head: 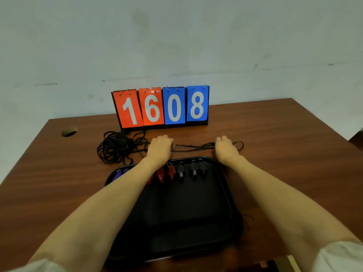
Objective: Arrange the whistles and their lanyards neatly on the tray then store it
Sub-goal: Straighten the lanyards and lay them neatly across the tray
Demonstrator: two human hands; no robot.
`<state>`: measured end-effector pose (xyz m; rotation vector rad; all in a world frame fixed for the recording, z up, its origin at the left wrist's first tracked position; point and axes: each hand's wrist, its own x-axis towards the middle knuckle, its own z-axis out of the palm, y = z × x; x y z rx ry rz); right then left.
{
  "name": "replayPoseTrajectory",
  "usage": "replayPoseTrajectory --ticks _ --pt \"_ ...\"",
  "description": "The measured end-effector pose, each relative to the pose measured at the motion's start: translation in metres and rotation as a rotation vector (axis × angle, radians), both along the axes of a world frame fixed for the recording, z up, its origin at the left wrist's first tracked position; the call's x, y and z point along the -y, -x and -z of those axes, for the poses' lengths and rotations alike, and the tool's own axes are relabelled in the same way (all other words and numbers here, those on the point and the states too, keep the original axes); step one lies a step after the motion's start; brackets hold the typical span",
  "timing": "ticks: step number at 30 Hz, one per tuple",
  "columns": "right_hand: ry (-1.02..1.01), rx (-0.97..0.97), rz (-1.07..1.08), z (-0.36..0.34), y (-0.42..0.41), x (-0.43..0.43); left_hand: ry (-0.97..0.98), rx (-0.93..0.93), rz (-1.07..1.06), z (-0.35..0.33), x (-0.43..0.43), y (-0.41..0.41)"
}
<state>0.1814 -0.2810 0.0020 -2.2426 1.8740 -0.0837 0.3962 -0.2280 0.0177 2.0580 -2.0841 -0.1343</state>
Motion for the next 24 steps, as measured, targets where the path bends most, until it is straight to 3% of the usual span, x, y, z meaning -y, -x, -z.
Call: replayPoseTrajectory --ticks 3,5,8,11,14,17,20,24 --pt "0.128 0.125 0.042 -0.031 0.004 -0.020 0.132 -0.292 -0.063 -0.031 -0.017 0.009" --pt "0.202 0.292 0.074 -0.062 0.003 -0.030 0.180 -0.392 -0.051 -0.055 -0.030 0.011" --pt "0.333 0.500 0.048 -0.117 -0.002 -0.047 0.198 -0.448 0.003 -0.090 -0.056 0.010" --pt "0.459 0.626 -0.072 -0.172 -0.010 -0.070 0.160 -0.369 0.038 -0.118 -0.084 0.007" --pt "0.515 0.626 -0.243 -0.216 -0.019 -0.100 0.194 -0.298 0.052 -0.144 -0.108 0.005" --pt "0.535 0.585 -0.402 -0.247 -0.029 -0.131 0.330 -0.547 0.093 -0.176 -0.132 0.012" --pt "0.567 0.571 -0.501 -0.267 -0.037 -0.158 0.342 -0.809 0.148 -0.206 -0.153 0.027" --pt "0.609 0.445 -0.545 -0.283 -0.039 -0.180 0.492 -0.696 0.088 -0.225 -0.174 0.030"
